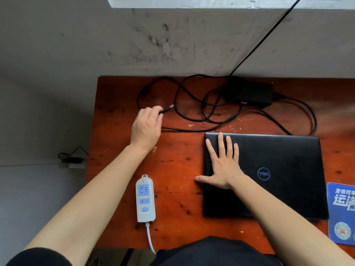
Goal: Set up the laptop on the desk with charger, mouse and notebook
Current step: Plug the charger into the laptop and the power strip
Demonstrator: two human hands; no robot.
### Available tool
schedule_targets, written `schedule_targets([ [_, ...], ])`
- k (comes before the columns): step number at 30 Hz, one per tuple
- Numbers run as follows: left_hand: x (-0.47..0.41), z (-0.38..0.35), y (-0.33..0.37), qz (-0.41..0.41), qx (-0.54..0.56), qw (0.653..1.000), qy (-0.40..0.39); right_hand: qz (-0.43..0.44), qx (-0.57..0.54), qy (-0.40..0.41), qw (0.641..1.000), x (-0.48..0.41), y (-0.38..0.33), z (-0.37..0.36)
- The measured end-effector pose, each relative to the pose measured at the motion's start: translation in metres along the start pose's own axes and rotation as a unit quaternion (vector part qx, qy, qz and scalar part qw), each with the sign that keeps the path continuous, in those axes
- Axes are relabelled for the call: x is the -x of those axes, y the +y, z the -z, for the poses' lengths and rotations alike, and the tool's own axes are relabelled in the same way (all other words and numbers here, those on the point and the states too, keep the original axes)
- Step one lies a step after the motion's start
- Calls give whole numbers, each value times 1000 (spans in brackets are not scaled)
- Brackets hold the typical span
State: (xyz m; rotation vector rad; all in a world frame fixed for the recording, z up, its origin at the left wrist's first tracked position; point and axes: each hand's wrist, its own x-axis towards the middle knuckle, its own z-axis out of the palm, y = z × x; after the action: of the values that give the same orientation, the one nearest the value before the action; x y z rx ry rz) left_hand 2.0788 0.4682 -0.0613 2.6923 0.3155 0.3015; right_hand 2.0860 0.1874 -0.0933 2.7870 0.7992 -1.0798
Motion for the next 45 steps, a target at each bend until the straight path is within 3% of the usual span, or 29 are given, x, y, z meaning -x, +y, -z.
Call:
schedule_targets([
  [13,77,-55,36,-113,-20,993,-34,-16,32,214,976,31,30,-49],
  [21,83,-89,54,-86,21,995,-40,-13,47,280,959,23,34,-61],
  [27,87,-103,61,-24,50,998,7,-4,42,300,953,22,34,-63],
  [38,75,-102,54,-24,87,995,-33,0,51,310,949,20,34,-63],
  [45,71,-102,62,21,97,994,-45,-2,52,308,950,21,34,-62],
])
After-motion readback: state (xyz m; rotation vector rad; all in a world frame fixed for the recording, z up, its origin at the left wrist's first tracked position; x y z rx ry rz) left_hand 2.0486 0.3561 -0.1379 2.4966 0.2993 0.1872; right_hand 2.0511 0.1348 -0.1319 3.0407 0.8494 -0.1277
